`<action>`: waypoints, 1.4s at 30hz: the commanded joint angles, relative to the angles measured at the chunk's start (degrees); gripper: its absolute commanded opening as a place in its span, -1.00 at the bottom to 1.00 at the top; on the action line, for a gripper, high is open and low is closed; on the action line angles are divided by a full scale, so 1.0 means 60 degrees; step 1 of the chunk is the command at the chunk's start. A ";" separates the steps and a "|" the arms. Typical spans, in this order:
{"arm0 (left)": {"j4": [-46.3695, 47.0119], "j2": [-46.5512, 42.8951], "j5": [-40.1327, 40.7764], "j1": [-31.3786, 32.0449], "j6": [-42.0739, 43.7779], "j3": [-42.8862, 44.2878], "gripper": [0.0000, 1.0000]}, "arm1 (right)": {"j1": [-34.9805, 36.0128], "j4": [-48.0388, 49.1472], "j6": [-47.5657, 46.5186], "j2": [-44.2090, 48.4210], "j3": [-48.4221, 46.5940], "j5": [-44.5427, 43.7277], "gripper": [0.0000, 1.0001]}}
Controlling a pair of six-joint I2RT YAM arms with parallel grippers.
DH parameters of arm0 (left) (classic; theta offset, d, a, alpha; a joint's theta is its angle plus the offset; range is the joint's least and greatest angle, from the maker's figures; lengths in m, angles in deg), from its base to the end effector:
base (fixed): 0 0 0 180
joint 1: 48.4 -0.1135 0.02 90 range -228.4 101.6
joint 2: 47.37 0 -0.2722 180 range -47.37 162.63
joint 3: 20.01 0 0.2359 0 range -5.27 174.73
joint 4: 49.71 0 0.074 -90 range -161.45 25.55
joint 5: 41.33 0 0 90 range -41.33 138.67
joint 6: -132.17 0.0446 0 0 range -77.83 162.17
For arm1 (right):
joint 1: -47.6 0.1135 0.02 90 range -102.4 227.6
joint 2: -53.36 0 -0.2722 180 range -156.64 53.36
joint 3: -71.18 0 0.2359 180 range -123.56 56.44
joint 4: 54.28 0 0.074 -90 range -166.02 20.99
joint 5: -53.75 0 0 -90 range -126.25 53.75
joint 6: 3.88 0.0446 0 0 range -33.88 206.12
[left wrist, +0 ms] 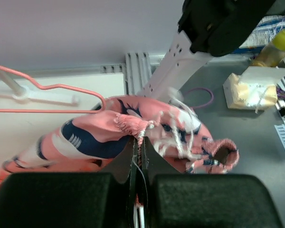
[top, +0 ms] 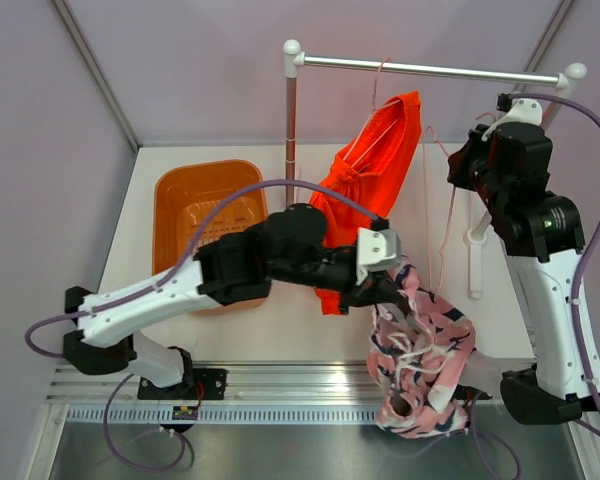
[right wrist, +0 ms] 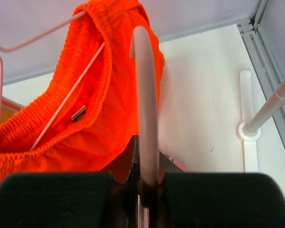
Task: Remove the shorts from the hanger
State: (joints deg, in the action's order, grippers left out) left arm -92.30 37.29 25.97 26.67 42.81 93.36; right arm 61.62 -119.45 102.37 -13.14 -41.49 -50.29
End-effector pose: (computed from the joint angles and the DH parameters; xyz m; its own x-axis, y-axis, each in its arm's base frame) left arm 0.0641 -0.3072 0.4702 -0.0508 0.2304 -0.9718 0.9885 -0.1269 -0.0817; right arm 0.1828 0.0345 0.4951 -0.3067 0.2032 -0.9298 0.0764 0.9790 0.1888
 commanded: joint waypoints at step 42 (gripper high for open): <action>0.3866 0.1329 0.3564 -1.1280 -0.2407 0.6443 -1.00 | 0.0080 -0.1746 -0.0951 -0.1632 -0.4172 -0.0296 -1.00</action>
State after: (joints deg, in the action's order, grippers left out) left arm -71.50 45.22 53.93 -39.36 38.79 128.66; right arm 61.64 -131.47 97.94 -23.59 -66.62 -52.13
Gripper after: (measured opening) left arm 0.020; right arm 0.094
